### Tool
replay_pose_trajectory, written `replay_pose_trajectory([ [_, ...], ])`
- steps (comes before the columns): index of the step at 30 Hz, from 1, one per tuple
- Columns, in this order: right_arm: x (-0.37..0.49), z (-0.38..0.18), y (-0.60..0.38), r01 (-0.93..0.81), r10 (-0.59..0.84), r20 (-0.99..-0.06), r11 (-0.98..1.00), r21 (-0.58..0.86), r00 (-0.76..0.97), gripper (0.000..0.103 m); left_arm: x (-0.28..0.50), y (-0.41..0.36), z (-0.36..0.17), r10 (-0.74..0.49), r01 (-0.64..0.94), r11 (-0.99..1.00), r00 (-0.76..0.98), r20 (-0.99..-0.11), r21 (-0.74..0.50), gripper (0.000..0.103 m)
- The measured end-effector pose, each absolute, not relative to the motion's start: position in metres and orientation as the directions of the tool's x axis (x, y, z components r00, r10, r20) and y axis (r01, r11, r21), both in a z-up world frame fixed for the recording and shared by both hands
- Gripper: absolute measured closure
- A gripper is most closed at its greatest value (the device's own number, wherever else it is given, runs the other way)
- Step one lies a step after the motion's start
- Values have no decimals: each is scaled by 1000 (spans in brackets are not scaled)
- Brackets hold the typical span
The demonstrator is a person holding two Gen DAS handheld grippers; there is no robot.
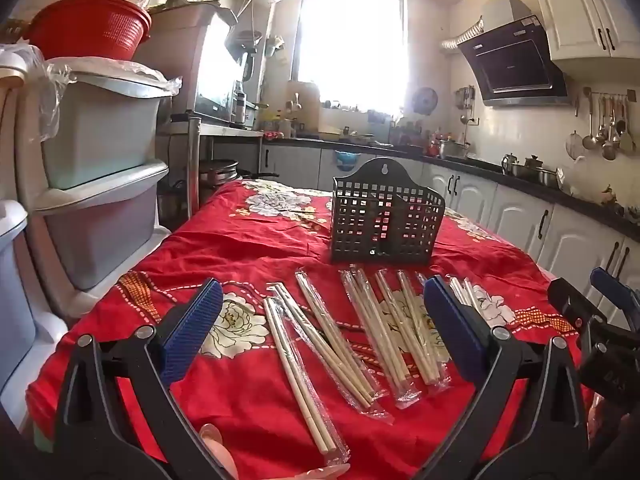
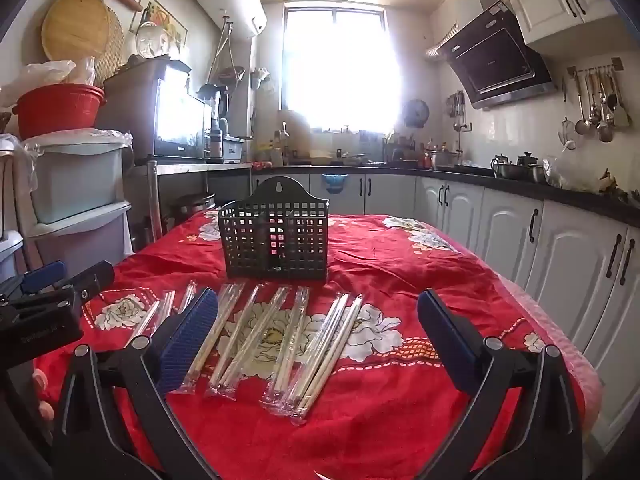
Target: Organize utensils
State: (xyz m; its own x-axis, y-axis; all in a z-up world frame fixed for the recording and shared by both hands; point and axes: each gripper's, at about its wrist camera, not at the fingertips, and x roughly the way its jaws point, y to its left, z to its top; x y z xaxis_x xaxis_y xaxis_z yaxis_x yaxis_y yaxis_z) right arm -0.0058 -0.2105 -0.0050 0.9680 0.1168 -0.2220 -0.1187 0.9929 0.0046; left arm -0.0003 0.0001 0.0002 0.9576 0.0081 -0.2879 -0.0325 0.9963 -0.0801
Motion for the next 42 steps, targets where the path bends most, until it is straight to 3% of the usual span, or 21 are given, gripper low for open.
replay_pose_trajectory([
  [42,-11,-1,-211,-122,122,-211,992,13,970,6,0,-2,1,0,-22,997,959,-285,-74,10],
])
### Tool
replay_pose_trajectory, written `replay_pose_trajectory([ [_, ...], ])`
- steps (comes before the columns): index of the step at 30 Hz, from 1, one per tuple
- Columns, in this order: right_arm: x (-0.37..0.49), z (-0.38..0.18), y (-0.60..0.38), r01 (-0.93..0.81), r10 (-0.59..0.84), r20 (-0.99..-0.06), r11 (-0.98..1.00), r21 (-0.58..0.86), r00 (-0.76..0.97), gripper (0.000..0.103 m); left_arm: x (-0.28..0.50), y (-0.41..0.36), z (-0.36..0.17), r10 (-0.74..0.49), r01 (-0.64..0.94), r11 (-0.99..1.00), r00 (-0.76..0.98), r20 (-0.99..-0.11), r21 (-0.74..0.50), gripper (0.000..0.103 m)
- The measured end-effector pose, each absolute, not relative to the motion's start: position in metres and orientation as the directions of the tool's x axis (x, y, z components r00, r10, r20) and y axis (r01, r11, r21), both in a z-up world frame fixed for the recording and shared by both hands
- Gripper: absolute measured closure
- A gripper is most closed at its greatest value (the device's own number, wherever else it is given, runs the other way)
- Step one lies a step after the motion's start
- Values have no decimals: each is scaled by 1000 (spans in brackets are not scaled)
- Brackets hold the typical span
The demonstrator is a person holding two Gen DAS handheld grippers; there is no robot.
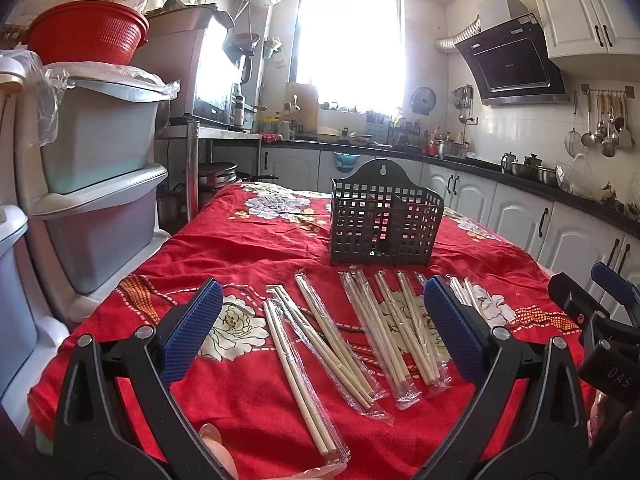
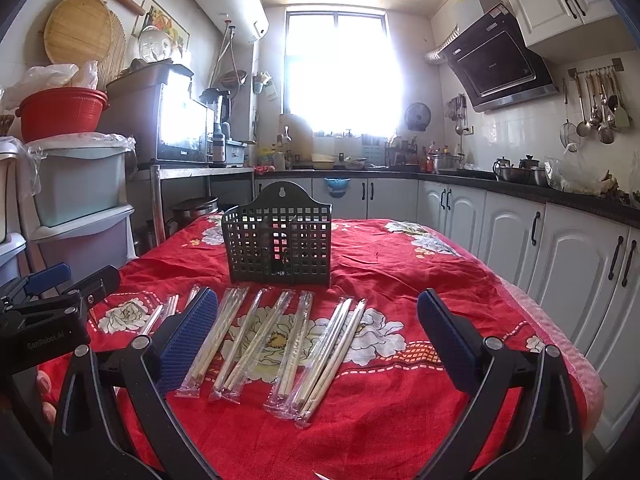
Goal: Organize utensils
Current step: 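Move the left tool toward one chopstick pack while the right tool approaches another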
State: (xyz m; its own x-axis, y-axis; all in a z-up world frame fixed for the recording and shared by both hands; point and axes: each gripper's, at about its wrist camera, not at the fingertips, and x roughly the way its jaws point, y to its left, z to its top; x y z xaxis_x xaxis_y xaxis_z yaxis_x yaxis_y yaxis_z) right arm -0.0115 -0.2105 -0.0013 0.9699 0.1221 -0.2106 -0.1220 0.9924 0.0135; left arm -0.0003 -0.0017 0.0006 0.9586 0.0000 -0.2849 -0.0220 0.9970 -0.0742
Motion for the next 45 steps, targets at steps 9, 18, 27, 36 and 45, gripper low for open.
replay_pose_trajectory([
  [9,-11,-2,-211,-121,122,-211,992,18,970,6,0,-2,1,1,-23,997,959,-285,-72,10],
  [18,-11,-2,-213,-121,122,-216,992,21,969,6,2,-3,2,3,-23,997,958,-287,-67,10],
  [27,-9,-3,-211,-135,134,-225,991,10,965,6,3,-3,0,12,-31,998,958,-287,-60,10],
  [36,3,-3,-198,-187,178,-263,982,-9,948,6,14,20,-3,52,-87,992,945,-321,-95,10],
  [45,33,2,-186,-258,243,-336,966,0,910,6,37,48,-7,67,-125,986,905,-420,-112,10],
])
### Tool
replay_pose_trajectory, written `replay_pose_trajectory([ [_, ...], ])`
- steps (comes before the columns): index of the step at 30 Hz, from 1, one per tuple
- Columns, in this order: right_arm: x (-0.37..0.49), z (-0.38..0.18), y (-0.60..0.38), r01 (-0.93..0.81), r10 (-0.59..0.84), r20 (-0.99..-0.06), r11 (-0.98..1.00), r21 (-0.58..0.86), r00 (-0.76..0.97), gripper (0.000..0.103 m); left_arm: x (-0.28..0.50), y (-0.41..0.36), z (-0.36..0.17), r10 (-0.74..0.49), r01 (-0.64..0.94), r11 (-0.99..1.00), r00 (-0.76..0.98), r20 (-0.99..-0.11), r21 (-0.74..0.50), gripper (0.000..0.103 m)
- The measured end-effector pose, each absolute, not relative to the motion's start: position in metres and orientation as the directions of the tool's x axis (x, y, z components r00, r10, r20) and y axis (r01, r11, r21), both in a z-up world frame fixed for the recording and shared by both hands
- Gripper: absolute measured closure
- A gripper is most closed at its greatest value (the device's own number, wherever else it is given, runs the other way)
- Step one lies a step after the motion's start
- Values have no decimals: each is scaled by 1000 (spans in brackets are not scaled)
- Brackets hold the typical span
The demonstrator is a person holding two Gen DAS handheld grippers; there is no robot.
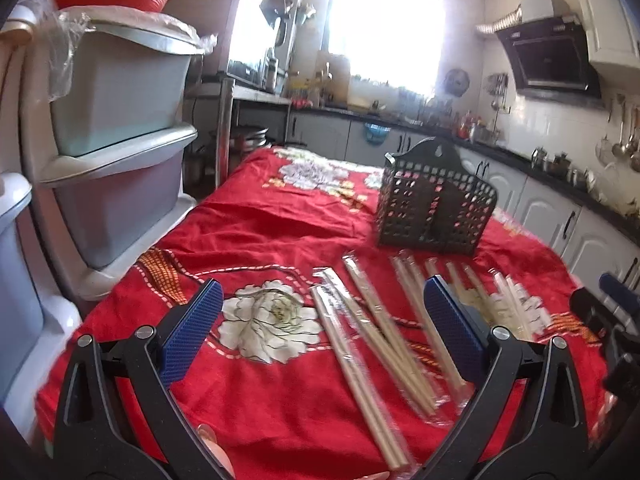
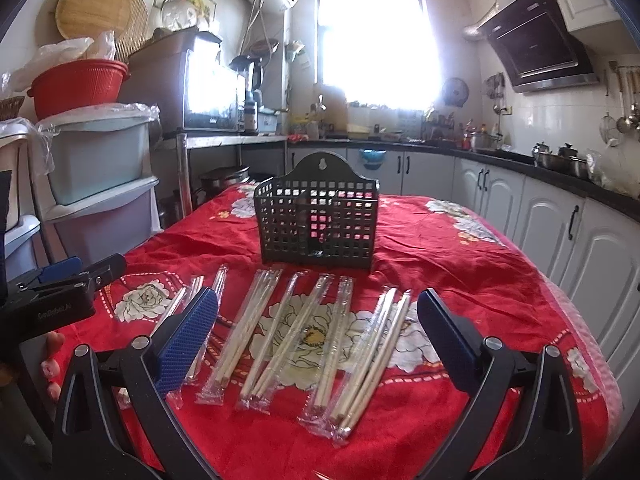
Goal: Organize utensils
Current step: 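Move the left tool toward one chopstick pack while the right tool approaches another, then close the left tool on a wrapped chopstick pack while the right tool grasps another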
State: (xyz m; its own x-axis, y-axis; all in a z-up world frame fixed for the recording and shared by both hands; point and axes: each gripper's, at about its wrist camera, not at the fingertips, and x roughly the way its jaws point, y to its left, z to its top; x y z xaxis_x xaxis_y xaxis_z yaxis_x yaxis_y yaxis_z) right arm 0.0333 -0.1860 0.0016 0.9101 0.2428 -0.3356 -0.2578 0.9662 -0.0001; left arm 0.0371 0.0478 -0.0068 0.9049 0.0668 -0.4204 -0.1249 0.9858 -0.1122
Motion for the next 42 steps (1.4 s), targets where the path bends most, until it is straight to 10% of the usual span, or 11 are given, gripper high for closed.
replay_pose_trajectory([
  [21,118,2,-182,-279,232,-509,960,-16,829,6,121,50,-6,-198,95,976,770,-607,-198,10],
  [32,165,-9,-190,-284,239,-604,959,22,760,24,180,71,-26,-270,74,954,635,-724,-291,67],
  [42,209,-35,-198,-287,249,-725,955,74,642,58,209,87,-59,-320,2,929,506,-801,-369,73],
])
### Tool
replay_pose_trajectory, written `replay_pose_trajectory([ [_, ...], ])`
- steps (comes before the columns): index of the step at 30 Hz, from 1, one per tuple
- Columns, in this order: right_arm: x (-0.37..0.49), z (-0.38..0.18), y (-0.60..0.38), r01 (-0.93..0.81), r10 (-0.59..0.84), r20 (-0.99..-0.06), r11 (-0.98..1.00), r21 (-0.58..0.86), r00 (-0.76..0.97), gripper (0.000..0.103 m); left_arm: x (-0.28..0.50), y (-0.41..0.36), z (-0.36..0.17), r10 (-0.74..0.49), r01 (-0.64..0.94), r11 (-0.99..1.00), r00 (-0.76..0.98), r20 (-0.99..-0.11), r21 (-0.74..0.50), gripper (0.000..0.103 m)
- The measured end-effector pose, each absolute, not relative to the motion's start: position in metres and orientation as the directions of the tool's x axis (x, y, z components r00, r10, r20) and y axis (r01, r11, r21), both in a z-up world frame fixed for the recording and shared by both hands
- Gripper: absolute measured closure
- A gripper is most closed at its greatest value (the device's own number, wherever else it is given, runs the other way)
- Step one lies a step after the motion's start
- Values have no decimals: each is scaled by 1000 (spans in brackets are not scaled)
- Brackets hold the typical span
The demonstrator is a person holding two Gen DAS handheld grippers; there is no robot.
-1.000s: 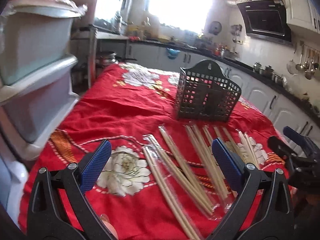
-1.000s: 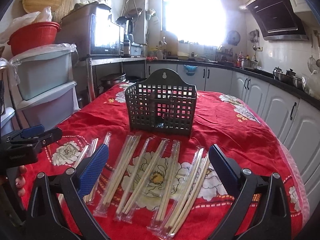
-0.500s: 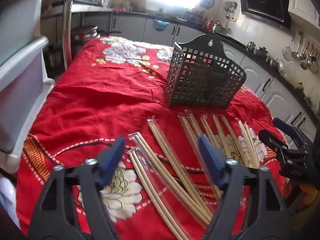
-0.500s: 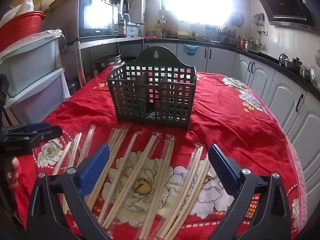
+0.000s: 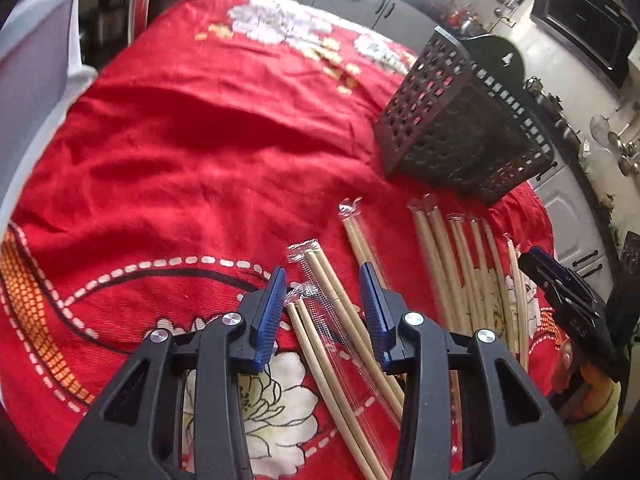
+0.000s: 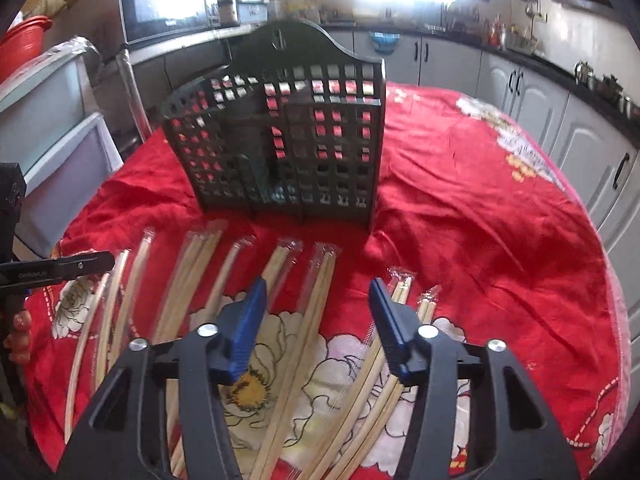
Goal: Organize utensils
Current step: 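Close the left tool on a wrapped chopstick pack while the right tool grasps another, then lift the packs upright and lower both into the green caddy, opening both tools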
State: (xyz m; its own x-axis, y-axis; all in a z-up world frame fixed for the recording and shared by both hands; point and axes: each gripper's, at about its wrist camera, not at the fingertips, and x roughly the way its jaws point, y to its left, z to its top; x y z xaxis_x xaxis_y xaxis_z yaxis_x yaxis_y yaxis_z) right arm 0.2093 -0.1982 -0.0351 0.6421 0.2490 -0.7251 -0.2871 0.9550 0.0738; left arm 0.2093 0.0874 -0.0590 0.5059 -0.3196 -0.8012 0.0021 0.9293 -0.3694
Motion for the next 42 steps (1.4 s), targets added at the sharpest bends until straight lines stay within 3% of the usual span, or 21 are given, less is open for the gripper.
replay_pose_trajectory([
  [5,227,-48,-195,-286,246,-768,955,86,592,66,220,85,-67,-321,-1,929,488,-812,-369,73],
  [12,252,-63,-188,-284,252,-816,952,113,520,69,231,79,-69,-295,12,944,479,-827,-329,73],
  [18,265,-67,-182,-263,250,-827,956,129,504,72,236,77,-68,-263,8,955,486,-833,-297,88],
  [23,273,-67,-188,-238,270,-821,957,168,504,90,239,78,-65,-286,20,948,500,-818,-319,97],
  [31,261,-45,-208,-263,382,-752,923,281,538,96,231,71,-25,-345,97,928,583,-735,-359,99],
  [42,219,45,-219,-388,507,-574,862,326,644,97,217,51,68,-392,223,914,706,-590,-340,100],
])
